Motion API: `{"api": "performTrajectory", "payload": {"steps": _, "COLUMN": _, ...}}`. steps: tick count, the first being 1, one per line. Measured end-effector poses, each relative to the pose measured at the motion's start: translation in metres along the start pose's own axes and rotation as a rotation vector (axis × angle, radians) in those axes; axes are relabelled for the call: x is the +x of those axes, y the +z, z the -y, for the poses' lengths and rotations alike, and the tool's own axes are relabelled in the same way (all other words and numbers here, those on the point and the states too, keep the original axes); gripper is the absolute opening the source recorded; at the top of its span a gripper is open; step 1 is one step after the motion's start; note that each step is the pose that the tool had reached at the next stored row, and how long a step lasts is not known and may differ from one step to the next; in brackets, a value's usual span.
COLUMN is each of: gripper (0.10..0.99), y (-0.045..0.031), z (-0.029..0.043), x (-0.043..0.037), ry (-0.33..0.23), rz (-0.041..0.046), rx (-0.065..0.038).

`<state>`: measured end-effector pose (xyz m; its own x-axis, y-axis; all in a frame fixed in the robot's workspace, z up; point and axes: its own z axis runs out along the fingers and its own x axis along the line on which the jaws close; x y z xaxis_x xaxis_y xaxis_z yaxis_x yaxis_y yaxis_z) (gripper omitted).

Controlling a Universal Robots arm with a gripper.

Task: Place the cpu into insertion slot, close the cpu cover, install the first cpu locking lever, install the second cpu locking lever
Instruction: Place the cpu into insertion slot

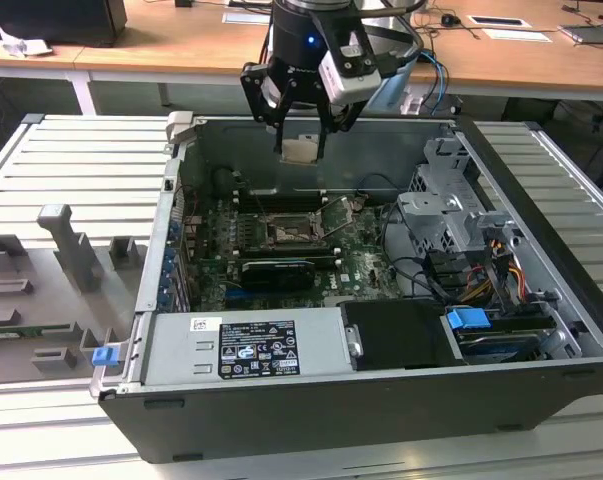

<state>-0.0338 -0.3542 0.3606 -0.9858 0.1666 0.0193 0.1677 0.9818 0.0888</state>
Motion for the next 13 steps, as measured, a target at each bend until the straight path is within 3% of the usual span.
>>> {"api": "performTrajectory", "payload": {"steps": 13, "gripper": 0.533, "y": 0.0016, "z": 0.0001, "x": 0.0, "ry": 0.084, "rz": 0.0075, "rx": -0.002}}
